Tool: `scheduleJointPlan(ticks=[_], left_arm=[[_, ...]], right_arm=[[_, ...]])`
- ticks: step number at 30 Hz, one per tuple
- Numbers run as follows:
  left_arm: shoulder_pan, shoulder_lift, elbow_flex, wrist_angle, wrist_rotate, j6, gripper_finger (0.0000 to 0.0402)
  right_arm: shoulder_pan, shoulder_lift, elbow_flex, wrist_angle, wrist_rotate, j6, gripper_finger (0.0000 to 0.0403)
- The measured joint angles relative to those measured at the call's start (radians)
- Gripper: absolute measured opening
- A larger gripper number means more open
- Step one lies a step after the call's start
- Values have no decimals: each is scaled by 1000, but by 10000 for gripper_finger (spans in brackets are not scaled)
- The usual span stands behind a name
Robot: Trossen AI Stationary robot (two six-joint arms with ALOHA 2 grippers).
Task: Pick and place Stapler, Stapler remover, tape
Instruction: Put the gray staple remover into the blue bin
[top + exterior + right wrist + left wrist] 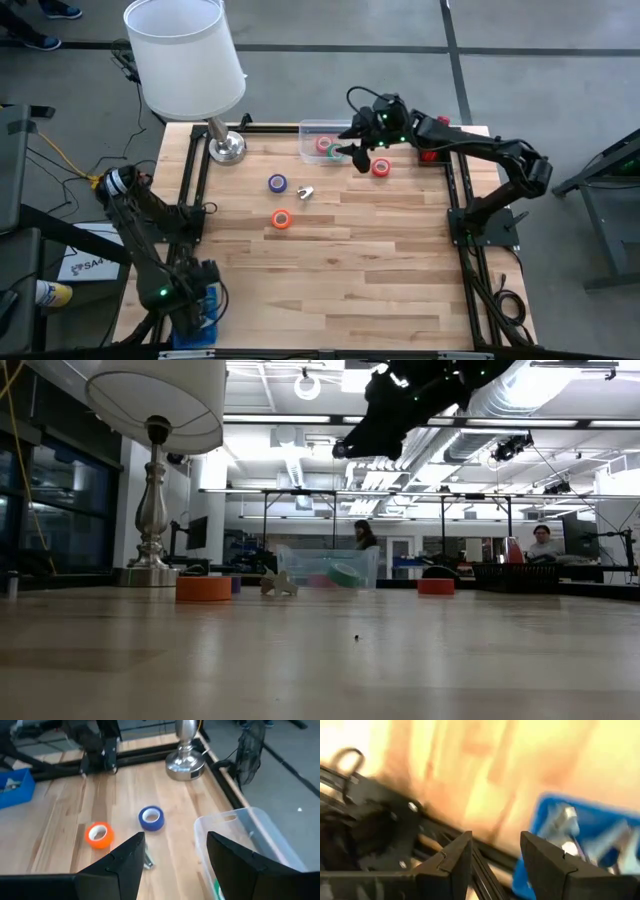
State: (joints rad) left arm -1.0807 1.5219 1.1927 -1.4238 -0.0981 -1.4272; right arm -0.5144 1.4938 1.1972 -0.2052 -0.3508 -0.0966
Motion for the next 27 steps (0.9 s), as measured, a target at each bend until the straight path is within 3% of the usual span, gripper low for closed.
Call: scheduleJointPlan(ticks=[15,27], left_arm=[[320,-21,0,-18,-431,199,163],[576,-114,0,30,-670,324,163]], right_arm=[[24,34,0,-1,3,-16,204],[24,34,0,-14,29,9,207]])
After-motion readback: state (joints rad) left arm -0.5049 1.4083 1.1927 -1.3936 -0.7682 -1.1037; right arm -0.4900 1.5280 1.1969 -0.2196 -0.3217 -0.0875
